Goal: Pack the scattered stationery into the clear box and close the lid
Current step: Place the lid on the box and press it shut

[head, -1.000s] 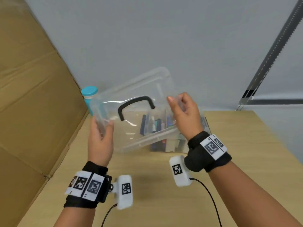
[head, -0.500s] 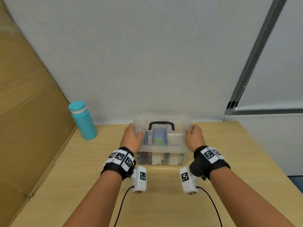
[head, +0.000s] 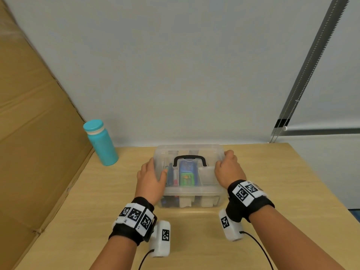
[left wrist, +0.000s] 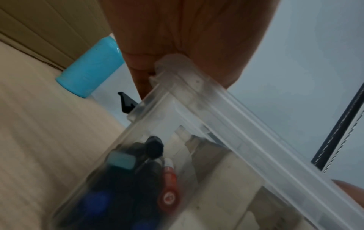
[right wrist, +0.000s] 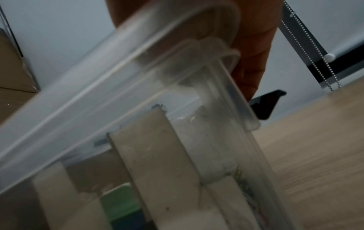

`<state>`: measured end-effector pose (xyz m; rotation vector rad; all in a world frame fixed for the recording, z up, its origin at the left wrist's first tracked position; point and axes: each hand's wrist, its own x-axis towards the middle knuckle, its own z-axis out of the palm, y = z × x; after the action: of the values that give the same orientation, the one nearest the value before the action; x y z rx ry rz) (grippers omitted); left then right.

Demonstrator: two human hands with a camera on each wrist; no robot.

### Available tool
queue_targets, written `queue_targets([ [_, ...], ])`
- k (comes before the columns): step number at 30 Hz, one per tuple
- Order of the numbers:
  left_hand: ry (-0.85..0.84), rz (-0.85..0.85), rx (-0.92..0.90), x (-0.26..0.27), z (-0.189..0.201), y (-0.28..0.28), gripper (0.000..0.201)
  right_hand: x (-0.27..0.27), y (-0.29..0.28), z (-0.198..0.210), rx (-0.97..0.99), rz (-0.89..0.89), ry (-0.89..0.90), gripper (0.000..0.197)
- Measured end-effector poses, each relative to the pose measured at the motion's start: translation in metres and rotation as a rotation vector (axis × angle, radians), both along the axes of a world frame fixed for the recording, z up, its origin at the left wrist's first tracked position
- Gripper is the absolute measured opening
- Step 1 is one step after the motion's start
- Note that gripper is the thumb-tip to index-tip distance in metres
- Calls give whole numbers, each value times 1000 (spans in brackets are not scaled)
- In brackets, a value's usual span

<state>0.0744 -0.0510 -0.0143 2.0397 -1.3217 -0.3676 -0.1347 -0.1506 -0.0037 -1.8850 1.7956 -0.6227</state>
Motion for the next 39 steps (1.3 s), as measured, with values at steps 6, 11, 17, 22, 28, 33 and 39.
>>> queue_targets([
  [6, 17, -12, 64, 4, 0, -6, 66, 7, -4, -4, 1, -1, 76, 43],
  [11, -55, -2, 137, 6, -2, -9, 66, 9, -6, -8, -31, -1, 238, 76],
  [17, -215, -77, 221, 9, 2, -7, 63, 5, -11, -12, 103, 65, 53, 99],
  [22, -610, -65, 242, 11, 17, -16, 61, 2, -14, -12, 120, 120, 83, 94],
  [28, 42, 10, 198, 21, 3, -21, 82, 3, -14, -13, 125, 103, 73, 95],
  [33, 327, 83, 280, 18, 5, -21, 108, 2, -14, -15, 120, 94, 50, 94],
  [39, -85, 118, 200, 10, 11, -18, 112, 3, -14, -14, 115, 89, 45, 95],
])
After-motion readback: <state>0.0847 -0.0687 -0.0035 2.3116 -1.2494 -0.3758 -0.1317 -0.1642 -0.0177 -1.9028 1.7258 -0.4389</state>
